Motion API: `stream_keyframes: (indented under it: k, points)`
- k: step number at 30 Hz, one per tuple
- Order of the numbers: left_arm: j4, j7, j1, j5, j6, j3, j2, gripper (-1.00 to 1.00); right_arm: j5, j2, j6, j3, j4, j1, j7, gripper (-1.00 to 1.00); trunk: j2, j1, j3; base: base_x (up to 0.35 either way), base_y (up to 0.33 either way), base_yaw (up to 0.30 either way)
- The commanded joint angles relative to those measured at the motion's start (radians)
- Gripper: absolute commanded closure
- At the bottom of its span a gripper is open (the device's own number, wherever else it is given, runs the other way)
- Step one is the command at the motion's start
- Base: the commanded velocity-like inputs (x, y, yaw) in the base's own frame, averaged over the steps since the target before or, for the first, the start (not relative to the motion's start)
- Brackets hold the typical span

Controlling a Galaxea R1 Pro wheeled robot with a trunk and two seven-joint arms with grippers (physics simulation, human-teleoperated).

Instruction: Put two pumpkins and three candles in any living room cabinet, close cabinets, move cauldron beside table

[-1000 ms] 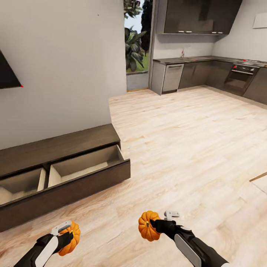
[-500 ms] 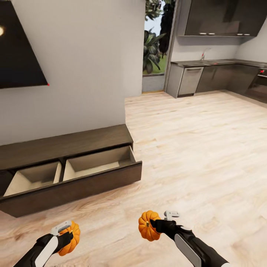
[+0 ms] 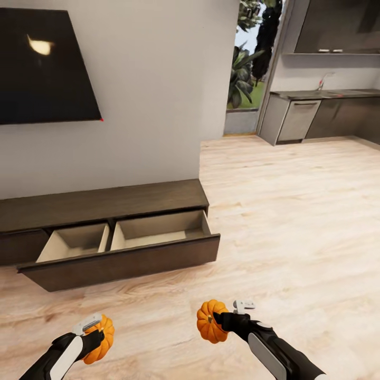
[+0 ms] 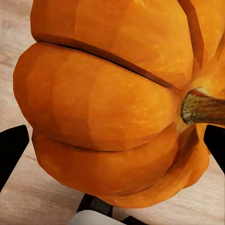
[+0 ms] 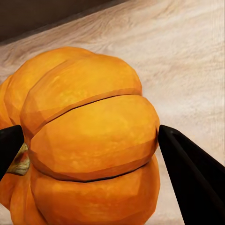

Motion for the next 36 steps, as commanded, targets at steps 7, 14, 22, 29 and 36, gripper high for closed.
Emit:
stream_keyframes:
  k: [7, 14, 22, 29, 36]
  points:
    - [-0.002, 0.010, -0.001, 0.009, 0.001, -0.007, 0.001, 1.00, -0.009, -0.003, 0.003, 0.005, -0.004, -0.001, -0.005, 1.00, 0.000, 0.000, 0.004, 0.192, -0.169, 0.263]
    - [-0.002, 0.009, -0.001, 0.009, 0.000, -0.008, 0.001, 1.00, -0.010, -0.004, 0.003, 0.005, -0.004, -0.001, -0.002, 1.00, 0.000, 0.000, 0.006, 0.070, -0.051, 0.080]
    - [-0.002, 0.009, -0.001, 0.009, 0.002, -0.007, 0.003, 1.00, -0.009, -0.003, 0.004, 0.005, -0.010, -0.001, -0.002, 1.00, 0.000, 0.000, 0.006, 0.138, -0.002, 0.002]
    - [-0.094, 0.014, -0.001, 0.012, 0.054, -0.012, 0.006, 1.00, -0.006, -0.004, 0.082, 0.006, -0.022, -0.001, -0.033, 1.00, 0.000, 0.000, 0.006, 0.296, 0.000, 0.000]
    - [-0.413, 0.020, -0.002, 0.009, 0.446, 0.069, 0.013, 1.00, -0.024, 0.009, 0.379, -0.015, -0.324, -0.001, -0.312, 1.00, 0.000, 0.000, 0.006, 0.308, 0.000, 0.000]
